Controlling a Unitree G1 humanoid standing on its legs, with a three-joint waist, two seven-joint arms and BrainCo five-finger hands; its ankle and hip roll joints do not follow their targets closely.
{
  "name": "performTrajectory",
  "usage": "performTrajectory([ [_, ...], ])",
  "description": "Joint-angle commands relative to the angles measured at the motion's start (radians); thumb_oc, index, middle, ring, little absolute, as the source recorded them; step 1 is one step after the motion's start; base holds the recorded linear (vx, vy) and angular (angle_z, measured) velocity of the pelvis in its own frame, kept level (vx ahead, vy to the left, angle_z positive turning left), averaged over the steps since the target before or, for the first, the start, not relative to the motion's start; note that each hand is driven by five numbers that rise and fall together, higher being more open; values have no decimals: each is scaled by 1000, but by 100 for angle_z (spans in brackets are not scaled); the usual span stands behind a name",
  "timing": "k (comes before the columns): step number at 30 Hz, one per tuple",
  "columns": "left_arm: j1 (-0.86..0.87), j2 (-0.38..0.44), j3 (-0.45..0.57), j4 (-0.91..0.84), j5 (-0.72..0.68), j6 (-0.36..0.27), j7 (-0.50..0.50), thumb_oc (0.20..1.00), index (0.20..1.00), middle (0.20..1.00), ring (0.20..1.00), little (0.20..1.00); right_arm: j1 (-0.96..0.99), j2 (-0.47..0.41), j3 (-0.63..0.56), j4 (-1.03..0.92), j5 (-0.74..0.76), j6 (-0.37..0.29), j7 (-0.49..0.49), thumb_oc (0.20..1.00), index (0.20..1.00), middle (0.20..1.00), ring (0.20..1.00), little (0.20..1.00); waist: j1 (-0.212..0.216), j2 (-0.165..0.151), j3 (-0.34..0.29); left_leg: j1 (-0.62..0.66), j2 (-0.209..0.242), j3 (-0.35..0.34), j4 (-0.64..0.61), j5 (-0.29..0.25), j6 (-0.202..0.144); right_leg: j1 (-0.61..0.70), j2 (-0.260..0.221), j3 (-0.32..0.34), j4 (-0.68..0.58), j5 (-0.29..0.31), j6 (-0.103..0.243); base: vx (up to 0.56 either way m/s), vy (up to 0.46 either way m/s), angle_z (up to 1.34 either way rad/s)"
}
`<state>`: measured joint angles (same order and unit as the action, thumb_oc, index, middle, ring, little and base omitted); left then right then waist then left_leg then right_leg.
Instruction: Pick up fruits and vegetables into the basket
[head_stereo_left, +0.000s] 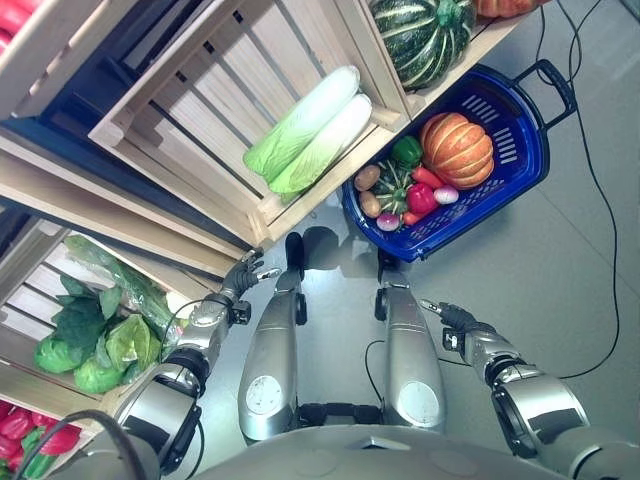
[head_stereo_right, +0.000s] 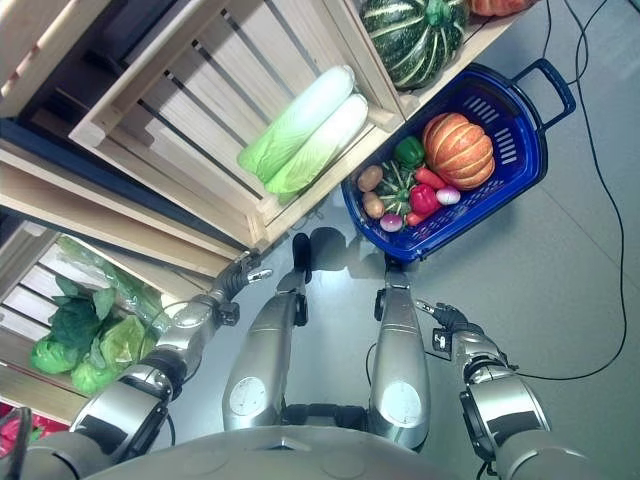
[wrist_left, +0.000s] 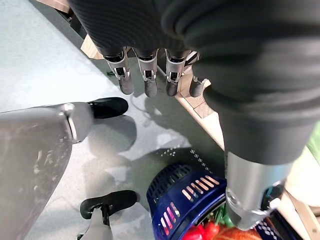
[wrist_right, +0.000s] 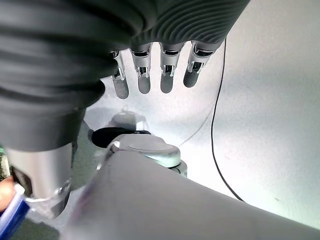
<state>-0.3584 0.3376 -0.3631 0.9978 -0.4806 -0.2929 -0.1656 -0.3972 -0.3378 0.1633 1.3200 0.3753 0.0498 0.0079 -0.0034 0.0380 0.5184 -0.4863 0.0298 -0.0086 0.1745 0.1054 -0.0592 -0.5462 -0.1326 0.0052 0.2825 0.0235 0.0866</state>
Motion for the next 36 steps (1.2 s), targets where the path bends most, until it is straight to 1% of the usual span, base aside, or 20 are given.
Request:
performTrajectory([
  [1, -47, -2, -27, -147, -9, -141, 20, 1000, 1000, 1000, 1000, 1000, 58, -23, 29, -54, 31, 9, -19, 1000, 1000, 1000, 1000, 1000, -14, -8, -18, -64, -38, -41, 138, -88, 43, -4, 12, 10, 28, 25, -32, -11, 2, 5],
  [3, -58, 13, -40, -195, -5, -165, 46, 1000, 1000, 1000, 1000, 1000, 58, -27, 26, -56, 32, 6, -18, 1000, 1000, 1000, 1000, 1000, -16, -5, -11, -67, -40, -41, 143, -91, 44, -7, 13, 14, 28, 27, -31, -16, 11, 4],
  [6, -85, 46, -52, -268, 14, -192, 112, 1000, 1000, 1000, 1000, 1000, 55, -35, 28, -58, 37, 4, -19, 1000, 1000, 1000, 1000, 1000, -18, -4, 0, -75, -41, -36, 148, -92, 47, -12, 9, 12, 26, 32, -29, -9, 4, 1],
  [9, -117, 79, -56, -317, 76, -207, 231, 1000, 1000, 1000, 1000, 1000, 52, -41, 34, -62, 45, 9, -18, 1000, 1000, 1000, 1000, 1000, -19, -5, 2, -89, -42, -35, 160, -96, 48, -24, 7, 13, 31, 33, -30, 0, 0, 0],
  [10, -140, 95, -53, -340, 135, -194, 307, 1000, 1000, 1000, 1000, 1000, 51, -40, 37, -61, 48, 11, -19, 1000, 1000, 1000, 1000, 1000, -20, -5, 2, -98, -44, -37, 173, -100, 50, -31, 8, 16, 40, 30, -31, 0, 0, 0],
  [11, -155, 108, -53, -348, 194, -193, 362, 1000, 1000, 1000, 1000, 1000, 49, -40, 39, -61, 51, 12, -18, 1000, 1000, 1000, 1000, 1000, -20, -5, 2, -104, -45, -38, 180, -102, 51, -36, 8, 18, 46, 28, -32, 0, 0, 0],
  [13, -155, 108, -53, -348, 194, -193, 362, 1000, 1000, 1000, 1000, 1000, 49, -40, 39, -61, 51, 12, -18, 1000, 1000, 1000, 1000, 1000, -20, -5, 2, -104, -45, -38, 180, -102, 51, -36, 8, 18, 46, 28, -32, 6, -17, 1],
  [14, -214, 151, -48, -358, 332, -171, 517, 1000, 1000, 1000, 1000, 1000, 46, -40, 51, -60, 65, 12, -10, 1000, 1000, 1000, 1000, 1000, -24, -9, 2, -121, -43, -40, 198, -108, 54, -53, 14, 27, 64, 22, -36, 13, -36, 2],
  [15, -218, 153, -47, -358, 343, -168, 529, 1000, 1000, 1000, 1000, 1000, 46, -40, 52, -60, 65, 12, -9, 1000, 1000, 1000, 1000, 1000, -25, -9, 2, -121, -43, -40, 198, -108, 54, -54, 15, 28, 65, 22, -37, 21, -55, 5],
  [16, -245, 167, -44, -354, 400, -151, 603, 1000, 1000, 1000, 1000, 1000, 46, -37, 60, -58, 72, 9, -7, 1000, 1000, 1000, 1000, 1000, -26, -12, 2, -128, -44, -41, 203, -108, 55, -59, 16, 30, 68, 22, -38, 13, -30, 6],
  [17, -257, 172, -41, -352, 431, -142, 650, 1000, 1000, 1000, 1000, 1000, 45, -35, 63, -57, 74, 9, -6, 1000, 1000, 1000, 1000, 1000, -27, -14, 2, -129, -43, -42, 204, -109, 55, -60, 17, 31, 69, 22, -39, 15, -40, 8],
  [18, -283, 177, -30, -348, 457, -114, 689, 1000, 1000, 1000, 1000, 1000, 42, -31, 71, -54, 79, 6, -8, 1000, 1000, 1000, 1000, 1000, -28, -17, 2, -130, -43, -42, 203, -109, 56, -61, 19, 33, 68, 21, -39, 9, -28, 5],
  [20, -312, 185, -23, -334, 472, -105, 727, 1000, 1000, 1000, 1000, 1000, 39, -28, 77, -54, 83, 7, -8, 1000, 1000, 1000, 1000, 1000, -30, -23, 2, -131, -42, -40, 203, -109, 55, -62, 18, 31, 65, 23, -38, 0, 0, 0],
  [21, -336, 188, -24, -321, 506, -95, 760, 1000, 1000, 1000, 1000, 1000, 36, -27, 83, -53, 86, 6, -7, 1000, 1000, 1000, 1000, 1000, -32, -26, 2, -134, -41, -38, 203, -109, 55, -66, 19, 31, 65, 24, -39, 0, 0, 0],
  [23, -359, 190, -24, -302, 522, -102, 777, 1000, 1000, 1000, 1000, 1000, 29, -25, 88, -51, 88, 8, -8, 1000, 1000, 1000, 1000, 1000, -35, -28, 2, -137, -39, -38, 204, -108, 53, -70, 21, 33, 68, 23, -40, 4, -8, 4],
  [28, -420, 195, -37, -263, 528, -115, 781, 1000, 1000, 1000, 1000, 1000, 18, -23, 101, -47, 92, 12, -6, 1000, 1000, 1000, 1000, 1000, -46, -35, 2, -142, -34, -35, 208, -110, 51, -78, 32, 39, 78, 16, -46, 4, -2, 2],
  [32, -434, 188, -48, -258, 514, -134, 738, 1000, 1000, 1000, 1000, 1000, 19, -20, 103, -47, 89, 10, -7, 1000, 1000, 1000, 1000, 1000, -50, -39, 2, -143, -31, -34, 209, -113, 49, -77, 32, 39, 77, 14, -46, 0, 0, 0],
  [36, -420, 180, -60, -278, 514, -136, 718, 1000, 1000, 1000, 1000, 1000, 19, -20, 100, -51, 86, 10, -8, 1000, 1000, 1000, 1000, 1000, -49, -37, 2, -141, -33, -35, 206, -114, 48, -73, 31, 38, 74, 12, -46, 0, 0, 0],
])
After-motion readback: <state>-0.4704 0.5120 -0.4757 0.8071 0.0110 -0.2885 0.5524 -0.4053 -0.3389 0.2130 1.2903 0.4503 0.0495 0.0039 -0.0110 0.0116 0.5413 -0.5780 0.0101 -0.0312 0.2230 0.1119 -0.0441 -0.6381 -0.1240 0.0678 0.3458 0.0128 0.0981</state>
